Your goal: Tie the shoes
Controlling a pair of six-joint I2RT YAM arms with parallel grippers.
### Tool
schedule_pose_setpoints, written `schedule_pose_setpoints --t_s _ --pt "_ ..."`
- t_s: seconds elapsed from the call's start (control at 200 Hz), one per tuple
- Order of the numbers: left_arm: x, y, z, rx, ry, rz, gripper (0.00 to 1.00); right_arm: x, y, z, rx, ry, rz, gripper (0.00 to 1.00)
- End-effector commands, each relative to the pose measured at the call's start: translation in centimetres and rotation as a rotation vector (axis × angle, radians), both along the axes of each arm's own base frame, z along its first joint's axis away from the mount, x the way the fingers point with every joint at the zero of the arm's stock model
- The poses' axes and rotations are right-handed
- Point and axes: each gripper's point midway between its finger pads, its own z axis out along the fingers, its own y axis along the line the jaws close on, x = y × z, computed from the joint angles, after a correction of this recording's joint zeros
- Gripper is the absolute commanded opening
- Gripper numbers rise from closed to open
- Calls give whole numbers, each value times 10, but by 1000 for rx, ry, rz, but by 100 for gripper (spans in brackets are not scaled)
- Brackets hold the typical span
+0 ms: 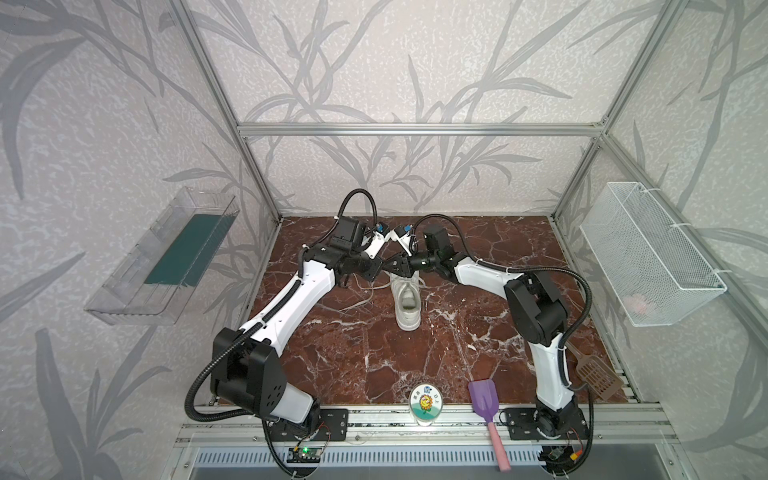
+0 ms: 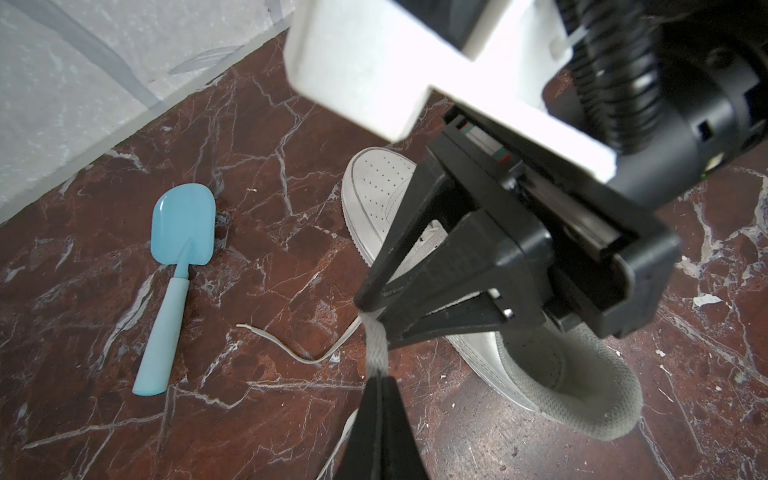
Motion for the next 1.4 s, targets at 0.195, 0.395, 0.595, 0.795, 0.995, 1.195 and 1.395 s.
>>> schedule_pose_setpoints --t_s 0.195,0.395,0.595,0.795,0.995,1.195,1.395 --pt "-7 2 3 -25 6 11 0 3 2 11 34 -36 -7 2" --pt "-8 4 3 -23 5 22 0 2 -1 8 25 -42 -18 0" --pt "-8 7 0 -35 26 42 0 12 -13 9 -10 -71 -113 0" --pt "-10 -7 -12 -108 69 24 0 18 -33 13 -30 -108 -198 0" --pt "-9 -20 -18 -160 107 -3 0 20 -52 11 -52 -118 -265 0" --pt "-6 -21 -21 -164 111 -3 0 25 -68 6 -96 -121 -339 0" --pt "-5 -23 -24 -166 119 -5 0 26 -86 6 -121 -124 -398 0"
